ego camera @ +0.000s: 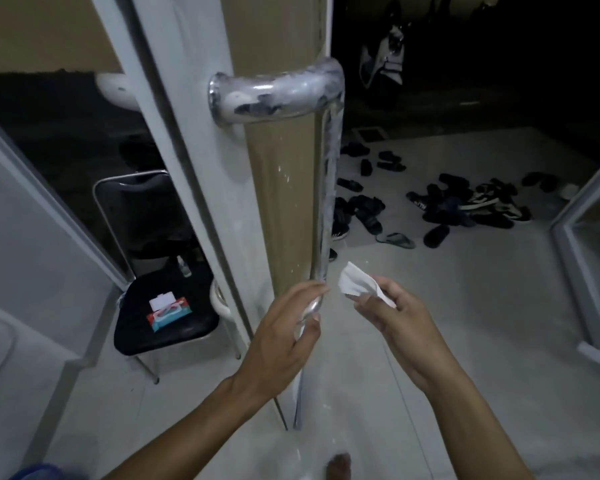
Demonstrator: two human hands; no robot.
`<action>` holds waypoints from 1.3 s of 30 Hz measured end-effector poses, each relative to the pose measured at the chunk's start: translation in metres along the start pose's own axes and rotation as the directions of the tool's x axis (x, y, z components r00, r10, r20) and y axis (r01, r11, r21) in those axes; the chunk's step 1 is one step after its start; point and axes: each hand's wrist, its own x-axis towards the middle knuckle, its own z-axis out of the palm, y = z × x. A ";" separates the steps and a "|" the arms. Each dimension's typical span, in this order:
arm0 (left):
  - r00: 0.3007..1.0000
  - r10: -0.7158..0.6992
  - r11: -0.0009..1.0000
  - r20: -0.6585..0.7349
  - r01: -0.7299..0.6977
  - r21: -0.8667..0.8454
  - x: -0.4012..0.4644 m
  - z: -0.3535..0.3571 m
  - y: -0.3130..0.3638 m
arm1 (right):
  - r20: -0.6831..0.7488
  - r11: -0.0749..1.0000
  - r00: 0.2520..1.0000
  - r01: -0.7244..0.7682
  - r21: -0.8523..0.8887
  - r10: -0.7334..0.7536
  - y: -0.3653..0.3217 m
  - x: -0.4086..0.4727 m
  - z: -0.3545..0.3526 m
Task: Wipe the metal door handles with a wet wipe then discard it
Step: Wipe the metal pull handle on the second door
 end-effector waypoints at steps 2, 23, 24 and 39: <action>0.999 0.025 0.999 -0.033 -0.025 0.022 0.016 0.003 0.006 | 0.021 0.999 0.999 0.028 0.029 -0.028 -0.011 0.019 -0.007; 0.877 -0.067 0.989 -0.476 0.121 0.084 0.084 0.009 0.049 | 0.631 0.901 0.751 0.392 -0.189 -0.195 -0.101 0.129 -0.024; 0.862 -0.058 0.984 -0.504 0.134 0.115 0.085 0.009 0.050 | 0.665 0.890 0.718 0.419 -0.178 -0.205 -0.105 0.135 -0.023; 0.617 0.249 0.813 -0.747 0.286 0.507 0.120 0.035 0.133 | 0.967 0.907 0.161 0.406 0.116 -0.196 -0.175 0.183 -0.035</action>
